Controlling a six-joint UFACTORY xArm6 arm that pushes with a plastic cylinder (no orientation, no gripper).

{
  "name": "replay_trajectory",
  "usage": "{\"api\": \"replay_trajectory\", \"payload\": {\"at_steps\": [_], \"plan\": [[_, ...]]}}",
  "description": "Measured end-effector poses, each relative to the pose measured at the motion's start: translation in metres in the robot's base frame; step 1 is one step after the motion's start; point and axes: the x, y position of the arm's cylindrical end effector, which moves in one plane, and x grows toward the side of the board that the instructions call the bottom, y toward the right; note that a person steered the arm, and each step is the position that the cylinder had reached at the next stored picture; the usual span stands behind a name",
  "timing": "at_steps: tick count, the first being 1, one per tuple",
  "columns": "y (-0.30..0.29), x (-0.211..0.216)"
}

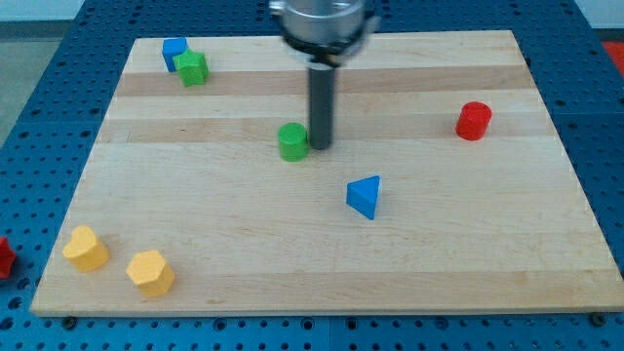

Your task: Slide the green circle below the green star

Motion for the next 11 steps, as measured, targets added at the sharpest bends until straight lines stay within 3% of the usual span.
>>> {"api": "replay_trajectory", "payload": {"at_steps": [1, 2, 3, 4, 7, 9, 11], "plan": [[-0.052, 0.026], [-0.067, 0.031], [-0.135, -0.002], [-0.129, -0.018], [-0.141, 0.004], [-0.184, 0.020], [-0.186, -0.041]]}}
